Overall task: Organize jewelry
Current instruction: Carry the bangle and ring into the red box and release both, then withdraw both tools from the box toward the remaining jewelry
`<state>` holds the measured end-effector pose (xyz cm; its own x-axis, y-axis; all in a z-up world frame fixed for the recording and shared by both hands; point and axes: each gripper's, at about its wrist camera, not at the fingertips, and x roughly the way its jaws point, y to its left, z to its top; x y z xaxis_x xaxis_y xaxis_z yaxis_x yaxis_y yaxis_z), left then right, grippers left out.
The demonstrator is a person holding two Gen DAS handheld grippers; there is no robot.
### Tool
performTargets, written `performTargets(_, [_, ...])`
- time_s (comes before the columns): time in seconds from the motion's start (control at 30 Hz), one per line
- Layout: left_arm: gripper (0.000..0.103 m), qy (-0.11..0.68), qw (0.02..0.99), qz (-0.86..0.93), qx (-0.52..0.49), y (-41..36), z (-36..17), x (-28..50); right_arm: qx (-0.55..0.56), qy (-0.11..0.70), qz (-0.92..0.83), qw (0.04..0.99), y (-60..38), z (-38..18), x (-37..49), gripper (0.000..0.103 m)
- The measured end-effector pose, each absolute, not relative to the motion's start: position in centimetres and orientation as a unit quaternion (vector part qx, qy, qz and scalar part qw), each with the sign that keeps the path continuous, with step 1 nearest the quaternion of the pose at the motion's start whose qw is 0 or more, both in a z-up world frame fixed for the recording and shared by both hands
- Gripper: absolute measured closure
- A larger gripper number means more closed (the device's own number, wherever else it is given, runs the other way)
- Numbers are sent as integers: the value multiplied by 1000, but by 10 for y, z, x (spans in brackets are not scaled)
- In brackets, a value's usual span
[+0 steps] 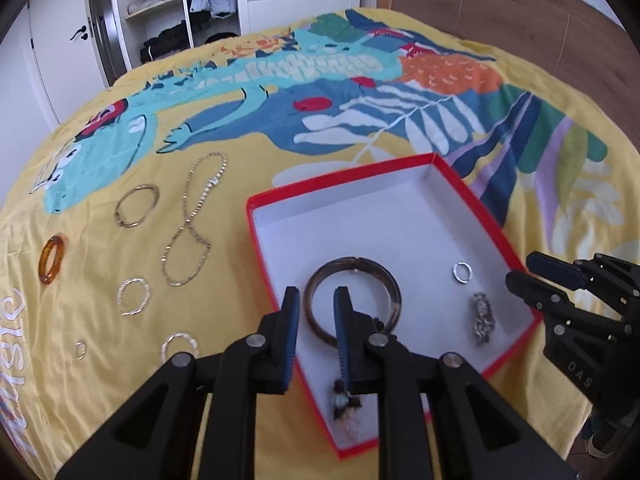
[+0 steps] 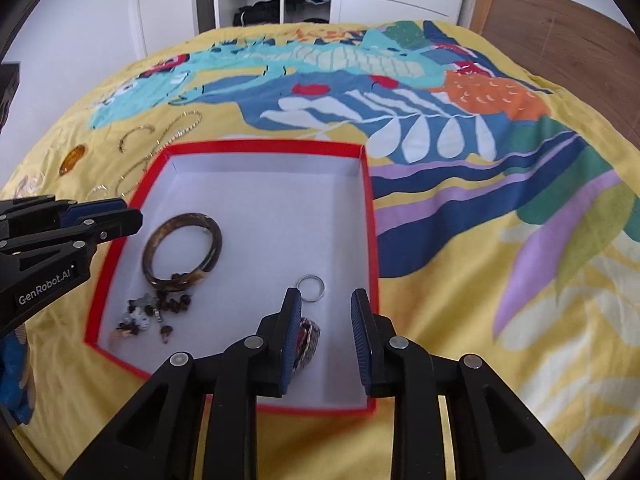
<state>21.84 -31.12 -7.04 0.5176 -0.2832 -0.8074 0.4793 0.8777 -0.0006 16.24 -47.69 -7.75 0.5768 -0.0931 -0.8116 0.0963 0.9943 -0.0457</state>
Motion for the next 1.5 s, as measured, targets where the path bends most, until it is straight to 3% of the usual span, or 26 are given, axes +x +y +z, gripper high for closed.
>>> performTargets(0.13, [86, 437, 866, -213, 115, -284, -45, 195, 17, 441, -59, 895, -469, -52, 137, 72])
performTargets(0.27, [77, 433, 874, -195, 108, -245, -23, 170, 32, 420, -52, 906, -451, -24, 107, 66])
performTargets(0.63, [76, 399, 907, -101, 85, -101, 23, 91, 60, 369, -2, 927, -362, 33, 34, 65])
performTargets(0.87, [69, 377, 924, -56, 34, -24, 49, 42, 58, 350, 25, 935, -304, 59, -9, 64])
performTargets(1.23, [64, 320, 947, -18, 3, 29, 90, -2, 38, 296, 55, 953, -252, 116, -53, 57])
performTargets(1.5, [63, 333, 943, -18, -1, 37, 81, 6, 44, 283, 57, 956, -245, 123, -48, 56])
